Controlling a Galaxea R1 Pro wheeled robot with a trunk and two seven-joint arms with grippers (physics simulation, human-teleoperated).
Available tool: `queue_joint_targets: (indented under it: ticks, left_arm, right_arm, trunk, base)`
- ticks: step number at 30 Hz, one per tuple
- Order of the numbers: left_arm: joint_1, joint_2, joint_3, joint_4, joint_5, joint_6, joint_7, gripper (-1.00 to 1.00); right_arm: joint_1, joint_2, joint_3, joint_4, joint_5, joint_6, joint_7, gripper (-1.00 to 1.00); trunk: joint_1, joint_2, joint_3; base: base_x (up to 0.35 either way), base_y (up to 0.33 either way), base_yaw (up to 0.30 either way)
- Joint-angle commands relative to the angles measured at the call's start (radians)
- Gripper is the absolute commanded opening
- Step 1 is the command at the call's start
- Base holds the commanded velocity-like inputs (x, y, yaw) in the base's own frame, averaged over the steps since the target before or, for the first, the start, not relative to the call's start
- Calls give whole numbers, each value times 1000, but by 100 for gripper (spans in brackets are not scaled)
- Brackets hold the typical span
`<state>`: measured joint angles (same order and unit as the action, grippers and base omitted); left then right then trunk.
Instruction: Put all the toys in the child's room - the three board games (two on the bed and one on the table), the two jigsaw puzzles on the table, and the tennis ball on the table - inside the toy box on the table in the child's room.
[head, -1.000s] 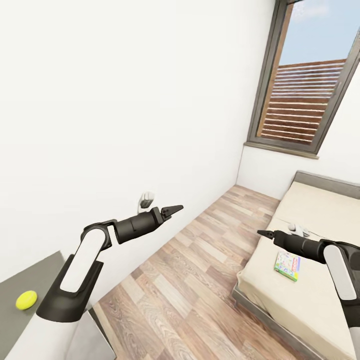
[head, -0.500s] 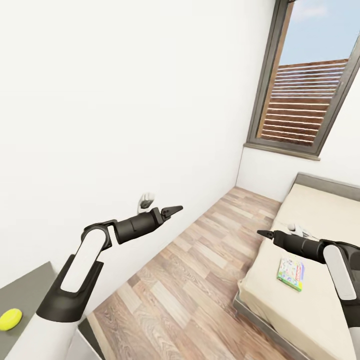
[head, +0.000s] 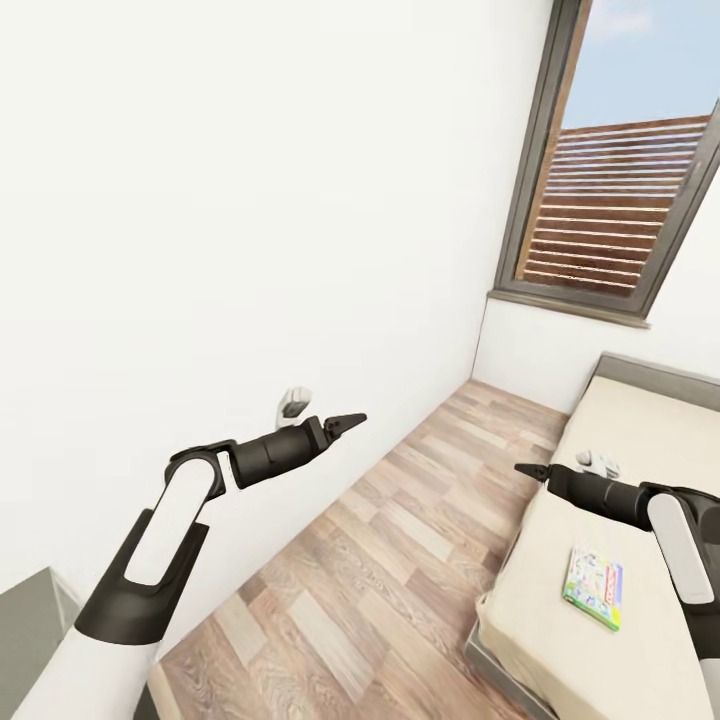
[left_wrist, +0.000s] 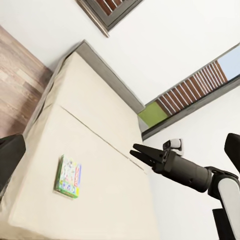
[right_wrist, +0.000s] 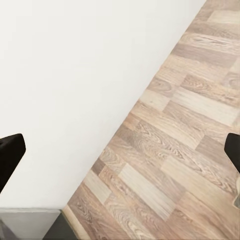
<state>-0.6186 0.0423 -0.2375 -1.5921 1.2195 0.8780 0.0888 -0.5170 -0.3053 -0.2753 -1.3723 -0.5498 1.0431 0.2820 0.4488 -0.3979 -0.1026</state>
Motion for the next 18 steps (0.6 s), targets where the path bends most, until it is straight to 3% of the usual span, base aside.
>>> queue_joint_targets:
  ticks: [1, 10, 18]
  left_arm:
    - [-1, 0, -2, 0, 10, 1, 9, 100]
    - [-1, -5, -7, 2, 9, -1, 9, 100]
    - [-1, -5, -7, 3, 8, -2, 12, 100]
  right_arm:
    - [0, 0, -2, 0, 9, 2, 10, 100]
    - [3, 1, 0, 2, 10, -19, 11, 100]
    - [2, 3, 2, -4, 6, -9, 6, 100]
  trunk:
    - [1, -2, -2]
    - [1, -2, -2]
    - [1, -2, -2]
  base:
    - [337, -137, 0]
    - [303, -127, 0]
    - [98, -42, -45]
